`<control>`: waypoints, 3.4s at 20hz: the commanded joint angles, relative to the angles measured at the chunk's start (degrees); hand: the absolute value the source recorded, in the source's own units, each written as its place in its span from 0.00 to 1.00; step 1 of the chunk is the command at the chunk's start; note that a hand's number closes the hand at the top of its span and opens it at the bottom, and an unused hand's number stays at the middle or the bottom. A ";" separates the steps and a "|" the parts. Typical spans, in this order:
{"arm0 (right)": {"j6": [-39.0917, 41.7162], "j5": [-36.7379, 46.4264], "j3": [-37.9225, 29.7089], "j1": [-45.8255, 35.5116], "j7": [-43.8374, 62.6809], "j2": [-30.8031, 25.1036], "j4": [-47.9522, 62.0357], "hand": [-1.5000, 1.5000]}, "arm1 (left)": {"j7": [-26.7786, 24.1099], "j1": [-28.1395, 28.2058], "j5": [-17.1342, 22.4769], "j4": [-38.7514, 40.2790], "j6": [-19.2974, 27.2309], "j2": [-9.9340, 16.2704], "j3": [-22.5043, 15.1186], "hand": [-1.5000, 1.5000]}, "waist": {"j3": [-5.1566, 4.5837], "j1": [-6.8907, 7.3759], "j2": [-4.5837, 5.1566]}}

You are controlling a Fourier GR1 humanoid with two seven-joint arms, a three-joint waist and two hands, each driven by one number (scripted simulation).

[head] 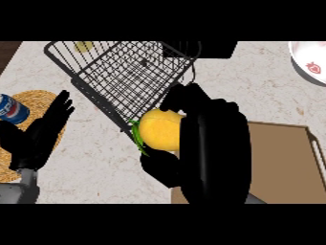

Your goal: Pick the lemon from the tray and place it in the tiered basket

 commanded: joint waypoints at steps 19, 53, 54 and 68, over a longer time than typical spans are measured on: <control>-18.92 -21.15 -4.71 -31.06 10.62 0.67 44.08 1.00 | 1.23 -1.43 -1.56 0.49 -1.28 -0.43 1.07 0.50 | -0.01 1.53 0.33; -62.01 -28.83 -6.91 -38.86 -3.71 0.68 69.99 0.00 | 0.27 -1.45 -3.07 0.48 -2.04 -3.99 1.24 0.50 | 0.09 1.67 0.57; -64.39 -28.72 -6.85 -38.49 -2.27 0.68 69.22 0.00 | 0.29 -1.91 -2.13 1.23 -3.90 -1.77 2.83 0.50 | 0.07 1.75 0.51; -71.85 -18.99 -18.91 -28.02 -2.54 -4.40 52.48 0.00 | 0.23 2.67 -1.95 -0.43 -2.53 -1.93 5.62 0.50 | 0.12 -3.24 -0.99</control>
